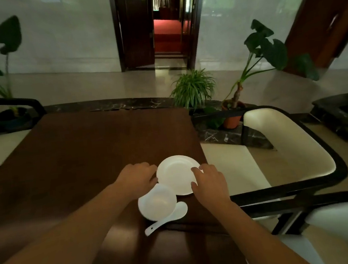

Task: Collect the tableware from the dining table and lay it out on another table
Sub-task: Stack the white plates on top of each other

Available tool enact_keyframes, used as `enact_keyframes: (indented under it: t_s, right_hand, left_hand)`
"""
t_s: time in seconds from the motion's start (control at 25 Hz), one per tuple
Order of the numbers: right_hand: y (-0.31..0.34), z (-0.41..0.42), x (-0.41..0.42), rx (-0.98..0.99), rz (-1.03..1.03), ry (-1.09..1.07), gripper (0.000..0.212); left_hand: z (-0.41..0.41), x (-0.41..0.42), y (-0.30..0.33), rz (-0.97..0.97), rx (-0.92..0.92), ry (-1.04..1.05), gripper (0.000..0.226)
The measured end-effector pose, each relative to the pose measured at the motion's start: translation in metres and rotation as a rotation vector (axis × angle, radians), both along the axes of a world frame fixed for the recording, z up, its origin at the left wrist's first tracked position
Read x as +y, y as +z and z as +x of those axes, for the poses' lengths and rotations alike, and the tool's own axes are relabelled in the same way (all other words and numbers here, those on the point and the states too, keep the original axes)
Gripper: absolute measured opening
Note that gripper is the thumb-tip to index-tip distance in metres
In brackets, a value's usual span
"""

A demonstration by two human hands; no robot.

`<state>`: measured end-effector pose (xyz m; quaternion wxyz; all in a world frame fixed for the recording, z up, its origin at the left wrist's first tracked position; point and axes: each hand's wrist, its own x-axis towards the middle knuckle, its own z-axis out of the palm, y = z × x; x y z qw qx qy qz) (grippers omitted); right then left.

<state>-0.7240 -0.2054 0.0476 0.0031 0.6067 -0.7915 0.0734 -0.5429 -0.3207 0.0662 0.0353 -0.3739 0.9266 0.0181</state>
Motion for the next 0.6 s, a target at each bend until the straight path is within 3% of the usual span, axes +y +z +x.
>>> enact_keyframes:
  t_s: [0.2,0.36,0.6]
  right_hand:
    - [-0.048,-0.042,-0.045,-0.1,0.085,-0.177,0.036]
    - [-0.089,-0.051,-0.068,-0.441,0.098,-0.364,0.033]
    - [-0.111,-0.063,-0.082,-0.76,-0.071,-0.551,0.023]
  left_hand:
    - [-0.053,-0.056,-0.039,0.062,0.031,0.099,0.043]
    - [-0.073,-0.082,-0.088,0.305,0.095,0.389,0.043]
    - [-0.072,-0.093,-0.122,0.64,0.518,0.681,0.01]
